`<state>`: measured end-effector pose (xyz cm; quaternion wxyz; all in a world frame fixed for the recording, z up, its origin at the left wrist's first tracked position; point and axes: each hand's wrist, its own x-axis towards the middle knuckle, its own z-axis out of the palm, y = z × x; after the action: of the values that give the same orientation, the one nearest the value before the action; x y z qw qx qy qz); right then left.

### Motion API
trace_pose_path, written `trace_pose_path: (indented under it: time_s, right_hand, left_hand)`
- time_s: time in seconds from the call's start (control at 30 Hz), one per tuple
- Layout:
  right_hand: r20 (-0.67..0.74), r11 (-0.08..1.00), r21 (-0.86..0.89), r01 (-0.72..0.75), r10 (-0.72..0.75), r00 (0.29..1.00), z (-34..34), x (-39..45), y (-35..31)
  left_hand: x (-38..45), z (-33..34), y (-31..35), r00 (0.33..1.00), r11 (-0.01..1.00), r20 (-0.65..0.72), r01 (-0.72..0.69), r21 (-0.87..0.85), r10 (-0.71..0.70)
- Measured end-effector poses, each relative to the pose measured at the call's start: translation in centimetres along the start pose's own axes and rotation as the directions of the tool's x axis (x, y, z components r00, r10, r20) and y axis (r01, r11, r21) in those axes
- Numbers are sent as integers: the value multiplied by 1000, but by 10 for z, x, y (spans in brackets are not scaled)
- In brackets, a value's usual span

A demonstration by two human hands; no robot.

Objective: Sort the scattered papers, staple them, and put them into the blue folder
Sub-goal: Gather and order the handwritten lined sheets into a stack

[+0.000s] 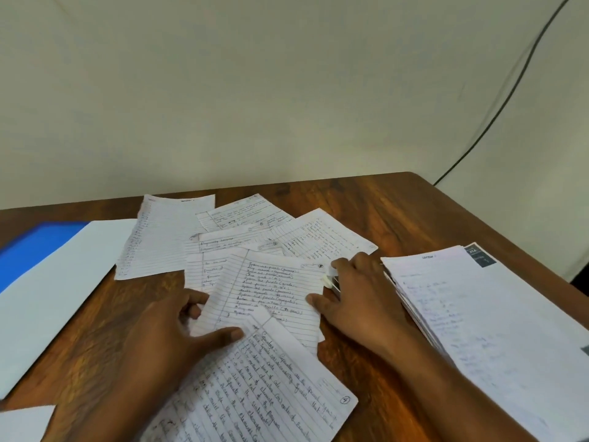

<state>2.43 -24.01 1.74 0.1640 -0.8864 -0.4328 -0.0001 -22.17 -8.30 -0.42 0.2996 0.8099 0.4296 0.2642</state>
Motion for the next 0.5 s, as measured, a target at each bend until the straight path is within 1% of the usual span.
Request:
trace_pose_path:
  time_s: [0.13, 0.33, 0.5]
  right_hand:
    - [-4, 1000, -22, 9, -9, 1000, 1, 0, 4]
    - [18, 999, -44, 30, -29, 999, 3, 0, 6]
    - [13, 997, -57, 46, -45, 999, 5, 2, 6]
  left_hand:
    - [0, 3, 9, 1000, 1000, -9, -26, 2, 26]
    - [1, 0, 10, 1000, 999, 4, -18, 33, 18]
    - [1, 0, 9, 999, 999, -27, -17, 33, 18]
